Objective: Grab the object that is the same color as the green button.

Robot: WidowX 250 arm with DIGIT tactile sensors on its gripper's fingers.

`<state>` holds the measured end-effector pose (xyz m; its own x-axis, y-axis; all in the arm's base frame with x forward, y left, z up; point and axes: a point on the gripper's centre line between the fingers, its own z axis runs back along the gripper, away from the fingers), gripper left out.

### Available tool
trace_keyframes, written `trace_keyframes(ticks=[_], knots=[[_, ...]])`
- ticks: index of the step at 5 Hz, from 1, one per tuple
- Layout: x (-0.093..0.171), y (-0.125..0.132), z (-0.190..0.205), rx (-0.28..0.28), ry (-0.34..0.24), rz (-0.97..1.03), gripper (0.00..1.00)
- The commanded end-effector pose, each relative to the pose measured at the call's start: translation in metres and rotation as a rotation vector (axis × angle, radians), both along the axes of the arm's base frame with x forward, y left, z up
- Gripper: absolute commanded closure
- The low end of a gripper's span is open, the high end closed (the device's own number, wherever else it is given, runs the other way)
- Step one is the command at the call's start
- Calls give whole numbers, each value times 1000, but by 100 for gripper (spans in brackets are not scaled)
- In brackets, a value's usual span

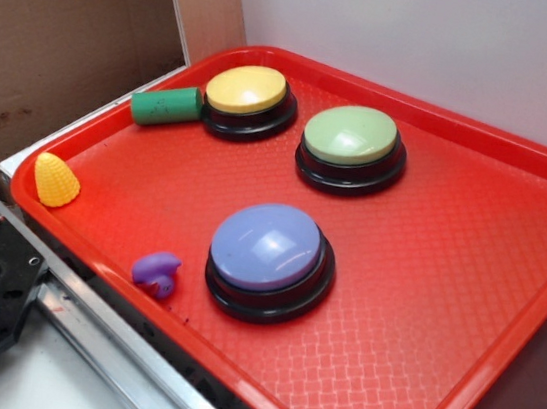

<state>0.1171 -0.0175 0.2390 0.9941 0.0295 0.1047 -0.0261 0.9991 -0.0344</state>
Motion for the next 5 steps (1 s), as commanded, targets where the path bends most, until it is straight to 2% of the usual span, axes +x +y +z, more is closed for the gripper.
trace_keyframes(ticks=[1,2,3,4,5], knots=[[40,41,-50,-5,-55,-179,0],[60,57,-76,54,-75,-262,0],[87,81,-112,47,-119,-414,0],[108,98,-133,108,-122,-452,0],[129,114,-162,85,-153,-492,0]])
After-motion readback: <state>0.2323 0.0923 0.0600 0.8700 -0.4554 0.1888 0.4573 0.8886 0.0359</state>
